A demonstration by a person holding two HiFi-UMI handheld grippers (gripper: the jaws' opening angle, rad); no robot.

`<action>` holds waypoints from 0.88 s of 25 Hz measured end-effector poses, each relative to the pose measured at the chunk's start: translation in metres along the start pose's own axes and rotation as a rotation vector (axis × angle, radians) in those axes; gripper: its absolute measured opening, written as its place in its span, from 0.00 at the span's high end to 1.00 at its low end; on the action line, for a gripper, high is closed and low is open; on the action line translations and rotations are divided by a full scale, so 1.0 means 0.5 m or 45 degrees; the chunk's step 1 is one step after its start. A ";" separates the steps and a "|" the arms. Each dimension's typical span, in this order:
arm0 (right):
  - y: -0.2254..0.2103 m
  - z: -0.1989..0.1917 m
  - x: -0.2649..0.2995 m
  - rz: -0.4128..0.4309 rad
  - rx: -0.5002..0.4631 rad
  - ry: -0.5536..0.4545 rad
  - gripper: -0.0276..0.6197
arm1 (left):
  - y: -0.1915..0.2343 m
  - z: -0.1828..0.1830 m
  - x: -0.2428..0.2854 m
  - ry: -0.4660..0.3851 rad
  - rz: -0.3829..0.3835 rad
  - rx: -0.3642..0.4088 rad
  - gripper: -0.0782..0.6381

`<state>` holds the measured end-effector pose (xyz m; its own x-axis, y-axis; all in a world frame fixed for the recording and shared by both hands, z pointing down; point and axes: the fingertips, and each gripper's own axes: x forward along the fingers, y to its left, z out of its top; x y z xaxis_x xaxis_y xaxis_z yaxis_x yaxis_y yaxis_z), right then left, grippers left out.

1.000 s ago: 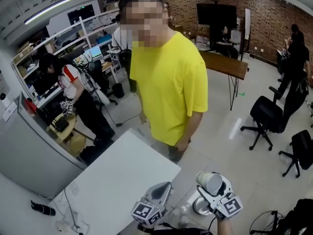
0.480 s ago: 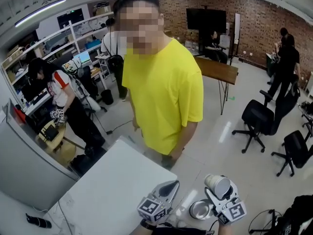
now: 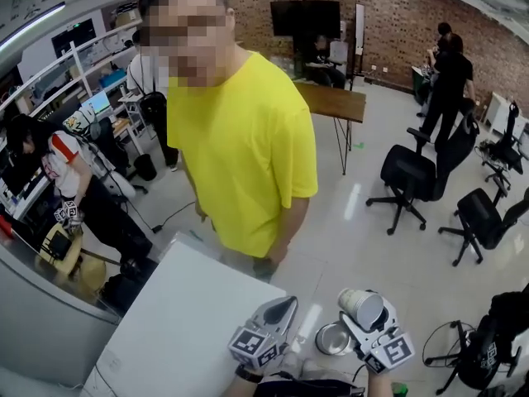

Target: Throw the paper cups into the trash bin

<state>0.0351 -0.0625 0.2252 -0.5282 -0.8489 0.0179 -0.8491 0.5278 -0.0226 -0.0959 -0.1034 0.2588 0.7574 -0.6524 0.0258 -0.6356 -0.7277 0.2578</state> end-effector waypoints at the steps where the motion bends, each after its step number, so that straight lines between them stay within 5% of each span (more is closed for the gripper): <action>1: 0.000 -0.003 -0.003 -0.010 0.020 0.001 0.44 | -0.003 -0.001 0.005 0.007 -0.014 0.000 0.89; 5: -0.002 0.004 -0.016 -0.037 0.149 -0.021 0.44 | -0.022 0.001 0.026 0.027 -0.063 0.010 0.89; 17: -0.094 -0.063 -0.079 -0.038 -0.018 0.107 0.44 | -0.096 -0.044 0.109 0.087 -0.016 0.054 0.89; 22: -0.142 -0.122 -0.115 0.002 0.030 0.182 0.44 | -0.139 -0.097 0.140 0.150 0.045 0.027 0.89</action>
<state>0.1253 -0.0495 0.2865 -0.5269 -0.8347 0.1600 -0.8487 0.5269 -0.0463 0.0083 -0.0881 0.2898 0.7460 -0.6492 0.1485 -0.6643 -0.7097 0.2345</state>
